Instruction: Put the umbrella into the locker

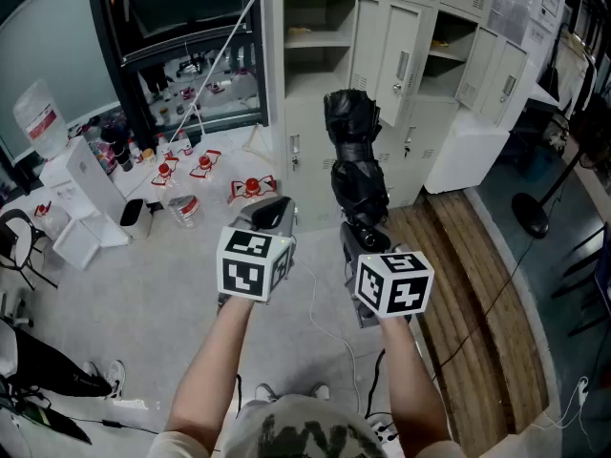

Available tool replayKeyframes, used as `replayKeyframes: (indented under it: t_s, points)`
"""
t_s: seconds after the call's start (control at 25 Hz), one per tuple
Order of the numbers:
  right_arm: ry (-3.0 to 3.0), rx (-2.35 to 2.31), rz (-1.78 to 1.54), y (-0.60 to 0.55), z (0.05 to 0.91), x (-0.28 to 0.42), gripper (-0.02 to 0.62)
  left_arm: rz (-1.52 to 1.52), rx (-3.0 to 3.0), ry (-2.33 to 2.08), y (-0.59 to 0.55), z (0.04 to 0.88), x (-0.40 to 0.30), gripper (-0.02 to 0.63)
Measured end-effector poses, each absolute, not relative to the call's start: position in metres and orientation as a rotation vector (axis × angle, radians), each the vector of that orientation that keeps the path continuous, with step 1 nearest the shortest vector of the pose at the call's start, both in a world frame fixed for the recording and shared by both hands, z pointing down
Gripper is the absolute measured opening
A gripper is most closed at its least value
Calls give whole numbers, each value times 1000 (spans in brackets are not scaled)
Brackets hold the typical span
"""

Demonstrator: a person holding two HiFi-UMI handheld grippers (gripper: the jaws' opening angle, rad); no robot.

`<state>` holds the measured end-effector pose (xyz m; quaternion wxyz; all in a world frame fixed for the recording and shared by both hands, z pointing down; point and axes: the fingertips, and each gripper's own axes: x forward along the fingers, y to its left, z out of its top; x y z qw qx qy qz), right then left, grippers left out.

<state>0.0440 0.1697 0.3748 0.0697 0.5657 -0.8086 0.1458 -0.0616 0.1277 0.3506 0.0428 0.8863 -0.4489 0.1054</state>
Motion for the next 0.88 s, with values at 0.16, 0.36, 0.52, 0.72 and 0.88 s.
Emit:
replayKeyframes:
  t_s: [0.16,0.36,0.52,0.72,0.88]
  points:
    - [-2442,1695,471,169,376,59,91,355,2717,-1387,128,355,-47,5]
    - [-2459,1668,484,165,379,74,91,407,2705,-1424,127,364,-38,5]
    - [-2467,1654,479,159,381,80,91,410,2691,-1448,122,365,-36,5]
    - [-2466,1653,458,143,381,86,91,381,2681,-1468,107,361,-40,5]
    - [-2461,1657,461,124,386,90,91,380,2657,-1490,88,368,-46,5]
